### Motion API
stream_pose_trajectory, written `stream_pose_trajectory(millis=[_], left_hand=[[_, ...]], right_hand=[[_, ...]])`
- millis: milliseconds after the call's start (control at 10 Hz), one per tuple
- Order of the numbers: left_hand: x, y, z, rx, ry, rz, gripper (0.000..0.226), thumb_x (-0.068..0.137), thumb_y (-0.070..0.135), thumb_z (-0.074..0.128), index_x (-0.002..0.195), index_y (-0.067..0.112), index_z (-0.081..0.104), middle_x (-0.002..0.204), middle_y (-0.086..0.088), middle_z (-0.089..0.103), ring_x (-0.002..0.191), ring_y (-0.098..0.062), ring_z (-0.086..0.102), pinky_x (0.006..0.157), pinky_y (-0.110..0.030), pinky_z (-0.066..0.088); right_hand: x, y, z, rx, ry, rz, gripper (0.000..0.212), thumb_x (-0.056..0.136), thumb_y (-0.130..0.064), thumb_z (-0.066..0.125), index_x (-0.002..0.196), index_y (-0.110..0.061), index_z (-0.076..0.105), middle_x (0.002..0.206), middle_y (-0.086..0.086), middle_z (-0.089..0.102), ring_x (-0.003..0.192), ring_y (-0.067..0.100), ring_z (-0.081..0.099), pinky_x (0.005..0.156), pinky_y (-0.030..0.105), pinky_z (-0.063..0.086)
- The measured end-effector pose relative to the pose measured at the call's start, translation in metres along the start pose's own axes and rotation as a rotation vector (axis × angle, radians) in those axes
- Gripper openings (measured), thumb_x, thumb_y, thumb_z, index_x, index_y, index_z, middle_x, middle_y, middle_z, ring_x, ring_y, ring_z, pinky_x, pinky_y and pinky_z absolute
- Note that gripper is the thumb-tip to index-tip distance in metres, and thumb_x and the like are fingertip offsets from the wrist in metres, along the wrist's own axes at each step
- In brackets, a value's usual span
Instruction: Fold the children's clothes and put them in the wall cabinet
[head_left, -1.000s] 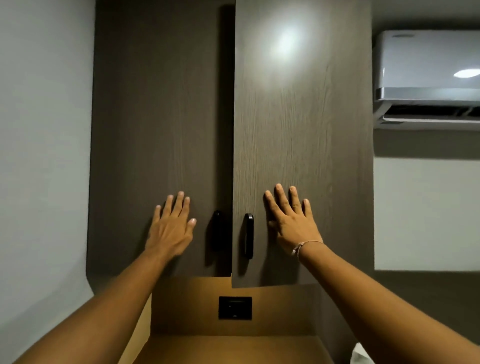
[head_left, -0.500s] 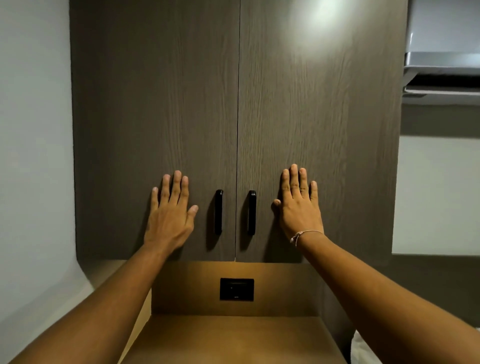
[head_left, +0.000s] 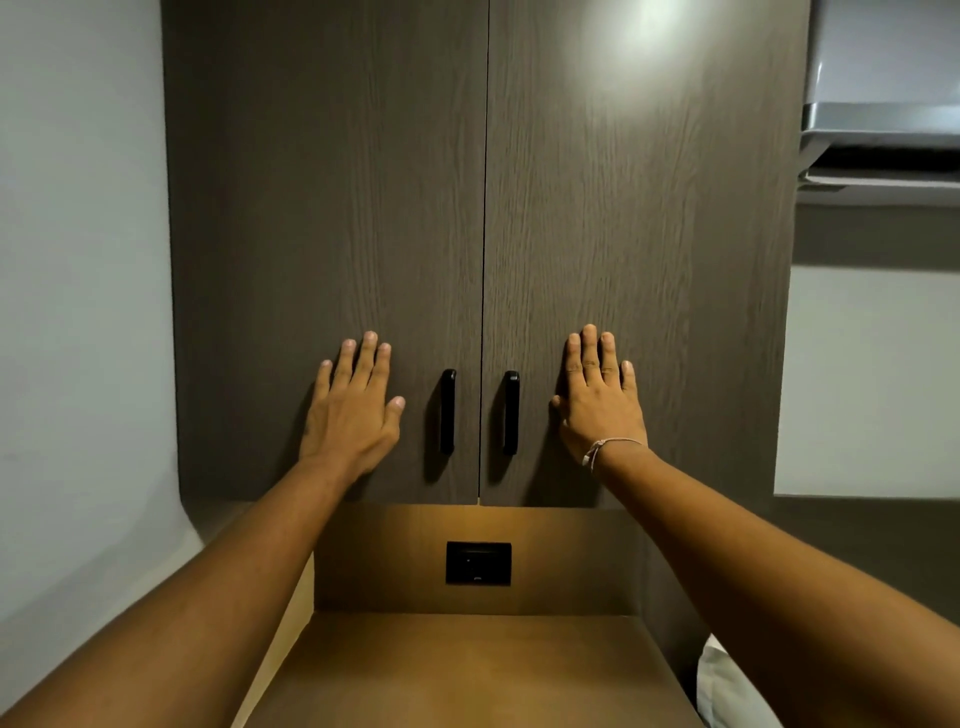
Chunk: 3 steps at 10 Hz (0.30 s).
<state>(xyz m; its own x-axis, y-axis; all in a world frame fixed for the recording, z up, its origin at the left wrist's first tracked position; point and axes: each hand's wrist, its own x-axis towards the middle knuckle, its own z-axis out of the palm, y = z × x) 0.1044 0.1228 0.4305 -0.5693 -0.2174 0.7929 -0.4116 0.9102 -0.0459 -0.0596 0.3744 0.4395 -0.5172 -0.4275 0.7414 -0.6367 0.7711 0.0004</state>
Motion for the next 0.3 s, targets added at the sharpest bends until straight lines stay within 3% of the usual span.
stream_pose_trajectory(millis=[300], left_hand=[[-0.012,-0.001,-0.024,0.089,-0.126,0.032,0.065,0.101,0.043,0.027,0.153,0.015,0.003,0.163,-0.008,-0.004,0.149,-0.028,-0.006,0.121,-0.048,0.005]], right_hand=[[-0.022,-0.001,-0.024,0.018,-0.084,-0.014,0.067,0.101,-0.029,0.033,0.151,-0.013,-0.008,0.161,0.009,-0.013,0.147,0.031,-0.011,0.119,0.054,0.005]])
